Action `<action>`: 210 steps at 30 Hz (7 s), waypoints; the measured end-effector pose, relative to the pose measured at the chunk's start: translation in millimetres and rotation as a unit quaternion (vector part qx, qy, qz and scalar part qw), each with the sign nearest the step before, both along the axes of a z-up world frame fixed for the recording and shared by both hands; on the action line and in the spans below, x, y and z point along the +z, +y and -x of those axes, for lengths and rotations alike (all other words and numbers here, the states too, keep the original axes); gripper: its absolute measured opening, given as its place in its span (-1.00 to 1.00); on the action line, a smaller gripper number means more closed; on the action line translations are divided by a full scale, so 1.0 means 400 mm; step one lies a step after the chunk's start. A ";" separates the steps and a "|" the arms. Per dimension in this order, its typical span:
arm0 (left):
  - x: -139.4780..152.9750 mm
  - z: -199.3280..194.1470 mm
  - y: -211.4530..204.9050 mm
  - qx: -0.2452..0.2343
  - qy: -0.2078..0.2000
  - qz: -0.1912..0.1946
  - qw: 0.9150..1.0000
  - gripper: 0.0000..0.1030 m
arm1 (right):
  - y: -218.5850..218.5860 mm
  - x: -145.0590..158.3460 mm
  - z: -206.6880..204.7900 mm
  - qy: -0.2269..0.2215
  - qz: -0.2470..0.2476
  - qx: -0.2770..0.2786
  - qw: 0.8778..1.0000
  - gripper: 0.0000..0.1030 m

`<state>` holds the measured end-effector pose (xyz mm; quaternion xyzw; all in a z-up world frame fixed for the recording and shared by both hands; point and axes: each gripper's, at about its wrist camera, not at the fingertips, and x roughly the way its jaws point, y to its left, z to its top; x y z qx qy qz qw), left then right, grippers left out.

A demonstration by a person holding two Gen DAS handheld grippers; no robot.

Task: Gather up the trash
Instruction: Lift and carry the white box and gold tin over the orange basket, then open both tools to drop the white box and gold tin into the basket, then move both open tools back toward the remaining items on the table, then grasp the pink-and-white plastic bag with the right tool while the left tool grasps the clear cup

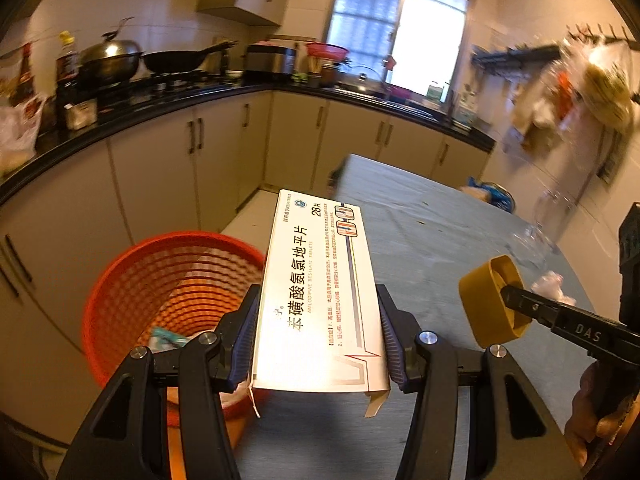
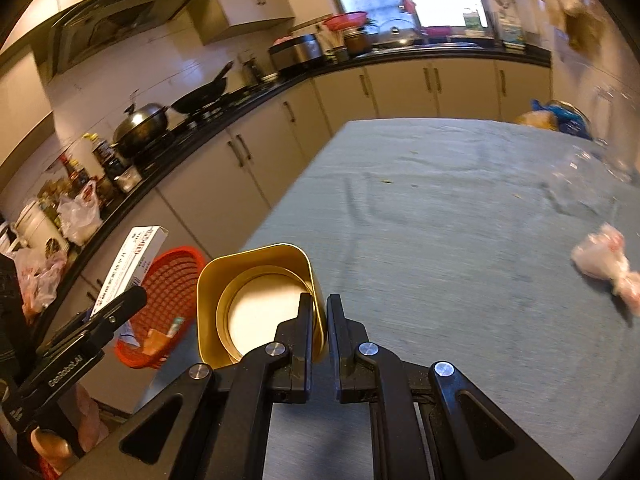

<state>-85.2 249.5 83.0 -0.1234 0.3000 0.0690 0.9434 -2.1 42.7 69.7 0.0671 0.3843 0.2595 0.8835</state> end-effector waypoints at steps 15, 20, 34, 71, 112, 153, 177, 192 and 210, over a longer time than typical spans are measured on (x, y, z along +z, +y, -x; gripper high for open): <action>-0.061 0.063 0.242 0.083 0.019 0.029 0.996 0.02 | 0.270 0.007 0.005 0.002 0.016 0.086 0.996 -0.85; -0.099 0.058 0.288 0.098 0.034 0.038 0.994 0.02 | 0.340 0.002 -0.004 0.010 0.018 0.106 0.994 -0.85; -0.152 0.025 0.324 0.097 0.054 0.046 0.993 0.02 | 0.486 -0.079 -0.051 0.041 0.053 0.127 0.990 -0.85; -0.188 0.000 0.325 0.094 0.065 0.049 0.992 0.03 | 0.524 -0.137 -0.069 0.045 0.081 0.132 0.987 -0.79; -0.139 0.023 0.315 0.092 0.046 0.041 0.994 0.24 | 0.464 -0.078 -0.042 0.033 0.034 0.129 0.991 -0.55; -0.073 -0.053 -0.144 -0.049 0.056 -0.046 0.996 0.32 | 0.016 -0.031 -0.044 0.021 -0.013 0.031 0.999 -0.44; -0.063 -0.193 -0.431 -0.165 0.087 -0.078 0.979 0.34 | -0.635 -0.129 -0.281 0.088 0.007 -0.152 0.984 0.20; 0.047 -0.429 -0.764 -0.236 0.115 -0.047 0.964 0.44 | -0.693 -0.126 -0.224 0.059 0.020 -0.179 0.982 -0.47; -0.017 -0.892 -1.045 -0.161 0.202 -0.056 0.964 -0.22 | -0.884 -0.104 -0.168 0.067 -0.117 -0.334 0.933 -0.47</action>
